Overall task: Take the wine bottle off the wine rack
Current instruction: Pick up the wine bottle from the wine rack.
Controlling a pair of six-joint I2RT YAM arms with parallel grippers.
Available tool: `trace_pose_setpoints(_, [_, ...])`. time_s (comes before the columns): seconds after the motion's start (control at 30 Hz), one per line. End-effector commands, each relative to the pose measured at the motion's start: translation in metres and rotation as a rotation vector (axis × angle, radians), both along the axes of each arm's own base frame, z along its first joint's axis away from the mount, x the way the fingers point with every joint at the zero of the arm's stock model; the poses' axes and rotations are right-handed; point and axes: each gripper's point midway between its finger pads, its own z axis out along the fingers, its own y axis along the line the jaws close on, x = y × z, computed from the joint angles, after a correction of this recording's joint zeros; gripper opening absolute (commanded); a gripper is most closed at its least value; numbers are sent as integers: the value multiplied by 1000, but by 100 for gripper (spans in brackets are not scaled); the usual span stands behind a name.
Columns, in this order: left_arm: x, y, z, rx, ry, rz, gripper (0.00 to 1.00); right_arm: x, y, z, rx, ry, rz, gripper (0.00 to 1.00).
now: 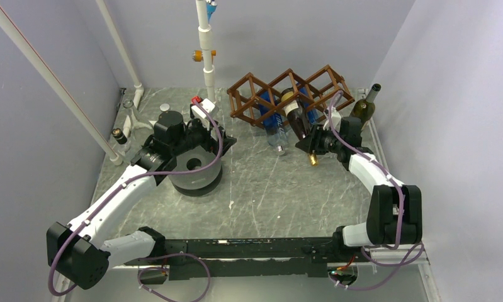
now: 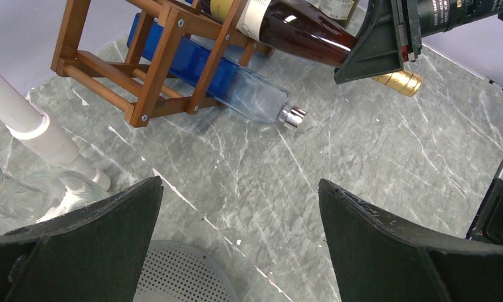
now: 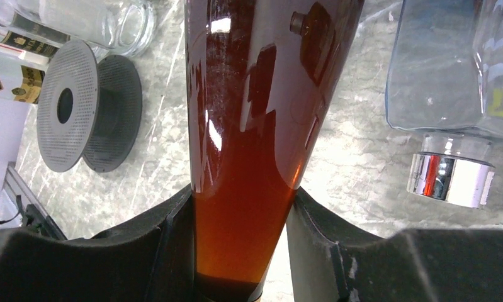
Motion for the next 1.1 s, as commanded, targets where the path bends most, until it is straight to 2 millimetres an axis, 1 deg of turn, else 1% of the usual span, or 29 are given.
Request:
trace_pose_setpoints(0.0, [-1, -3, 7, -11, -31, -14, 100, 0, 12, 43, 58, -149, 69, 0])
trace_pose_setpoints(0.2, [-4, -7, 6, -22, -25, -34, 100, -5, 15, 45, 84, -137, 76, 0])
trace_pose_setpoints(0.23, [-4, -9, 6, -30, -21, -42, 100, -3, 7, 45, 85, -135, 54, 0])
trace_pose_setpoints(0.33, [-10, -17, 5, -67, 17, -83, 100, -5, 6, 45, 90, -129, 54, 0])
trace_pose_setpoints(0.4, [-18, -29, 12, -135, 42, -148, 99, -6, 7, 45, 91, -127, 55, 0])
trace_pose_setpoints(0.5, [-24, -46, 14, -251, 134, -216, 99, -9, 8, 46, 99, -128, 60, 0])
trace_pose_setpoints(0.6, [-26, -63, 14, -377, 314, -247, 99, -12, 8, 43, 98, -128, 65, 0])
trace_pose_setpoints(0.7, [-21, -76, 19, -463, 429, -229, 100, -17, 9, 35, 108, -122, 72, 0])
trace_pose_setpoints(0.8, [-11, -90, 18, -502, 488, -151, 100, -15, 10, 40, 116, -145, 72, 0])
trace_pose_setpoints(0.9, [1, -107, 11, -543, 572, -64, 99, -14, 11, 45, 120, -153, 78, 0])
trace_pose_setpoints(1.07, [23, -143, -5, -557, 702, 41, 99, -17, 11, 44, 116, -155, 89, 0])
